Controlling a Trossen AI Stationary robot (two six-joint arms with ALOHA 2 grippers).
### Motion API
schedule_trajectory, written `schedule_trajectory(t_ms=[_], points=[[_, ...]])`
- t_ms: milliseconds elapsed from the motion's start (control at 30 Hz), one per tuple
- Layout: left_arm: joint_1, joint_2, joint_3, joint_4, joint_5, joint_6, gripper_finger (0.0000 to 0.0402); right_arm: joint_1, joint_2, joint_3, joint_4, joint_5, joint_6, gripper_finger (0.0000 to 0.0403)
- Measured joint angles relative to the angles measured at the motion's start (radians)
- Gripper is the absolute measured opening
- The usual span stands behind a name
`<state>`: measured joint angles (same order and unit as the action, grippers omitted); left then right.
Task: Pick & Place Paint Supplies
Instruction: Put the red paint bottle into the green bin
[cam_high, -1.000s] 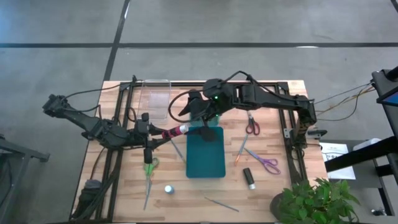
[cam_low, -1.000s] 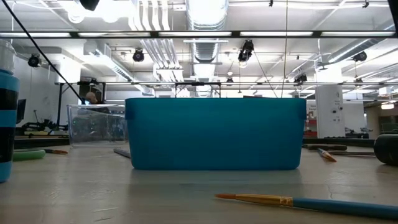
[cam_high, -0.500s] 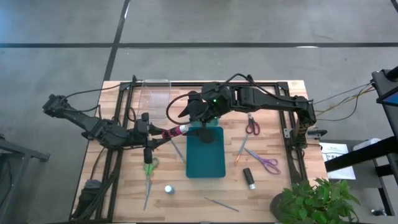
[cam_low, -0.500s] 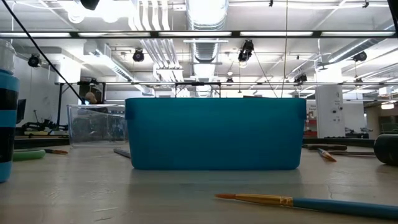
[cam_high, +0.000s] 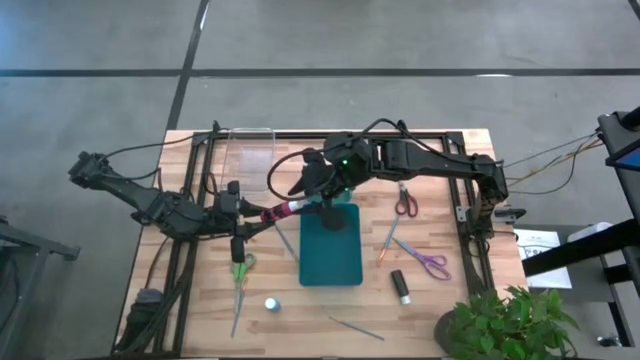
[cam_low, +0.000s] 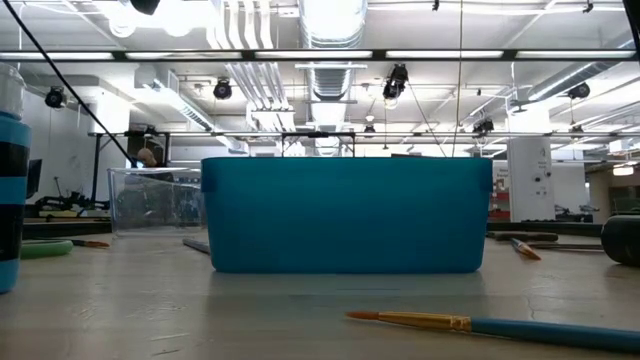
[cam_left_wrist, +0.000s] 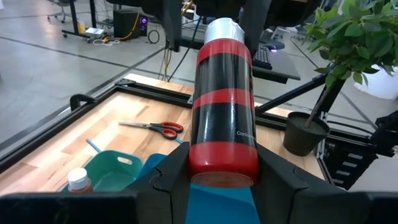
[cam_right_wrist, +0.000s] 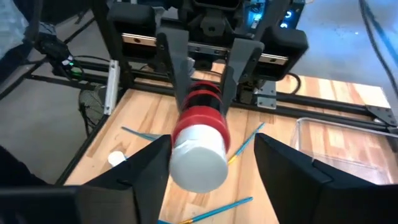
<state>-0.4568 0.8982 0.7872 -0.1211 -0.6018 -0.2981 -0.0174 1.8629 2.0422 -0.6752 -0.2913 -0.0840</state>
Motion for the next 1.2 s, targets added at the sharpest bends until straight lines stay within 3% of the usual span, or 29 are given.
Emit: schedule_trajectory(t_ms=[633, 1067, 1200], points=[[0.000, 0.000, 0.000, -0.001, -0.004, 0.000, 0.0136, 0.000, 0.000, -0.005, -0.003, -0.023, 0.004, 0.0115], [-0.001, 0.000, -0.001, 0.004, 0.001, -0.050, 0.0136, 0.004, -0.002, -0.013, 0.000, -0.019, 0.010, 0.0112], [-0.001, 0.000, -0.001, 0.005, 0.000, -0.073, 0.0162, 0.004, -0.002, -0.013, 0.000, -0.016, 0.009, 0.0112]])
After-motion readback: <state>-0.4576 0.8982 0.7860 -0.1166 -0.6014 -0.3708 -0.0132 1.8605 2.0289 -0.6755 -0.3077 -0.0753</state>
